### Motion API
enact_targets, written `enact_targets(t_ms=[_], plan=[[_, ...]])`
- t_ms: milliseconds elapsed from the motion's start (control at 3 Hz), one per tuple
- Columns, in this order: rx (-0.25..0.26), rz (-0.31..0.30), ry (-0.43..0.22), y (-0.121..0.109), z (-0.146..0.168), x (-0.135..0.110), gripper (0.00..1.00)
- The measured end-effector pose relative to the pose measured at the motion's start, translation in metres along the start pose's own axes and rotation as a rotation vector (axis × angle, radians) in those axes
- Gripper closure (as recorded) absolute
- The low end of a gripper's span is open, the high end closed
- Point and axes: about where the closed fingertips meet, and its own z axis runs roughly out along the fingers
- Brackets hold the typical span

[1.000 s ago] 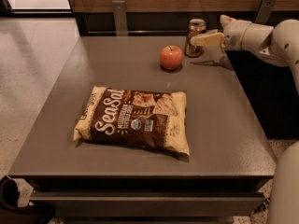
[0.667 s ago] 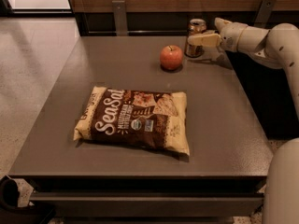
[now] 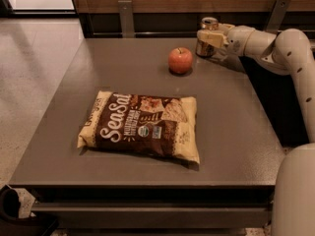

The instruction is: Move orange can near brown chip bag

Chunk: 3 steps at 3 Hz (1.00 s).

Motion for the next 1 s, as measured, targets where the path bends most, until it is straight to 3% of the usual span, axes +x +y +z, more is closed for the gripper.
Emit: enact_targets(t_ms=[333, 667, 1000], plan=[[-0.007, 0.002, 0.000, 0.0027, 0.0046, 0.0006, 0.88], [-0.012, 0.003, 0.000, 0.0047, 0.0079, 0.0011, 1.00], [-0.012, 0.003, 0.000, 0.0047, 0.0079, 0.0011, 1.00]])
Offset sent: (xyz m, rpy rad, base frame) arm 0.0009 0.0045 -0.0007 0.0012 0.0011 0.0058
